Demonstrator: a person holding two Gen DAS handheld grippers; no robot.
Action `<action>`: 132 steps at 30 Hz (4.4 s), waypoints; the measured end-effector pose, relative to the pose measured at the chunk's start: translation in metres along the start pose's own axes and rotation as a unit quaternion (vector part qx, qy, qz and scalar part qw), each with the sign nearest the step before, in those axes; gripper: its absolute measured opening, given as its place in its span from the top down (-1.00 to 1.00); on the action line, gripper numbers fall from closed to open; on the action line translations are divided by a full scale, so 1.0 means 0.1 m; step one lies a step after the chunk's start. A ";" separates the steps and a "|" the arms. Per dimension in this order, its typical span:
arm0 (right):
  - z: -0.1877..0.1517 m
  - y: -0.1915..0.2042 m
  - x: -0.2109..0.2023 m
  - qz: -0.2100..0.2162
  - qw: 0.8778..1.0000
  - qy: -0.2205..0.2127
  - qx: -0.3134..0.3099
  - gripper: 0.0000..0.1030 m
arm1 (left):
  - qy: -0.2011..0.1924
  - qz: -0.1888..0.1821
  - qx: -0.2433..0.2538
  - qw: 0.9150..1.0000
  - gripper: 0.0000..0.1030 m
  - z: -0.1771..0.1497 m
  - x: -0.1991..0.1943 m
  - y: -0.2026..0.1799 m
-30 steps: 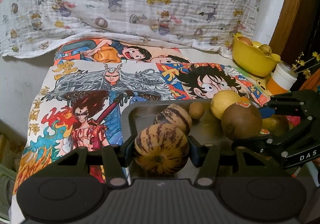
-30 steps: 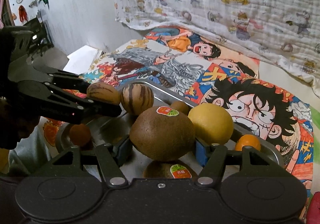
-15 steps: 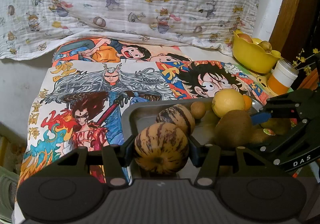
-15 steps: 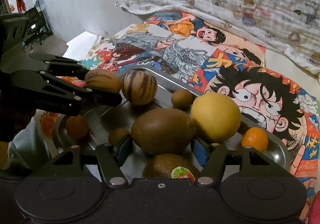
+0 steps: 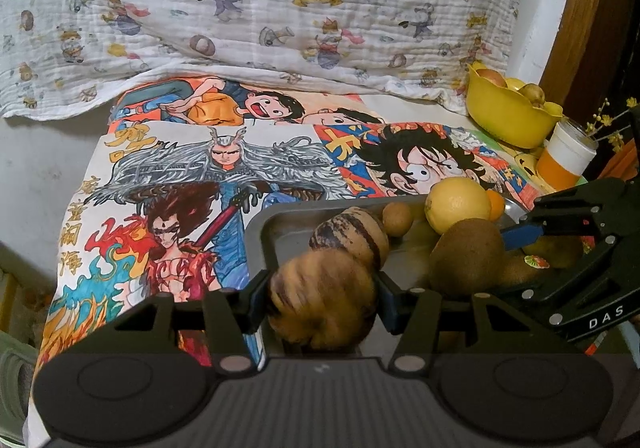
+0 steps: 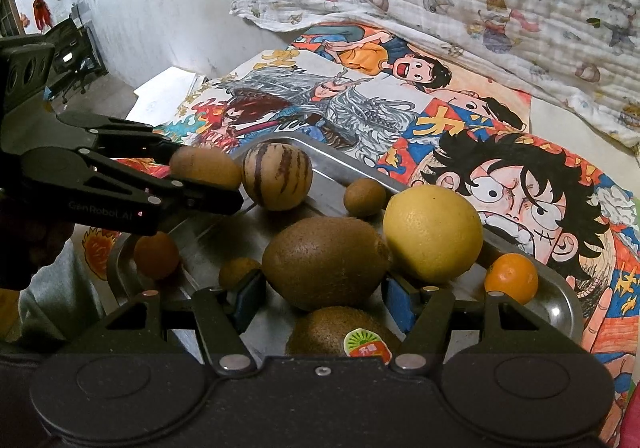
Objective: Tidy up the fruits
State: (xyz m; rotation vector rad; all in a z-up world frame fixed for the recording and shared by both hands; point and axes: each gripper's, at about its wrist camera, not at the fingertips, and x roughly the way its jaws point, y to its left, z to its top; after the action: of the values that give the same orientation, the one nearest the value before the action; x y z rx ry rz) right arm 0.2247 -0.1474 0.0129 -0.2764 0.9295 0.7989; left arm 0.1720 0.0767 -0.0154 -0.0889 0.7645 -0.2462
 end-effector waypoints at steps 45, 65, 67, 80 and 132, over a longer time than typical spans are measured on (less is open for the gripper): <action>-0.26 0.01 -0.48 -0.046 0.995 -0.087 0.024 -0.74 | -0.050 0.037 -0.051 0.997 -0.99 -0.07 -0.40 0.02; -0.72 0.25 -0.93 -0.112 0.976 -0.174 0.060 -0.99 | -0.080 0.068 -0.075 0.992 -0.99 -0.33 -0.71 -0.18; -0.77 0.26 -0.97 -0.112 0.975 -0.179 0.072 -0.99 | -0.084 0.073 -0.075 0.991 -0.99 -0.37 -0.74 -0.21; -1.13 0.38 -1.19 -0.148 0.961 -0.211 0.099 -0.99 | -0.109 0.081 -0.086 0.987 -0.99 -0.63 -0.93 -0.39; -1.62 0.84 -1.36 -0.177 0.949 -0.245 0.090 -0.99 | -0.132 0.141 -0.048 0.980 -0.99 -1.13 -1.37 -0.86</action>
State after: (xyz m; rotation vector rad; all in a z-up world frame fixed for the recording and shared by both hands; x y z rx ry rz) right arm 0.0193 -0.2431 0.0365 -0.0724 0.4570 0.4150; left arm -0.0179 0.0296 0.0099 -0.1007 0.5153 0.0723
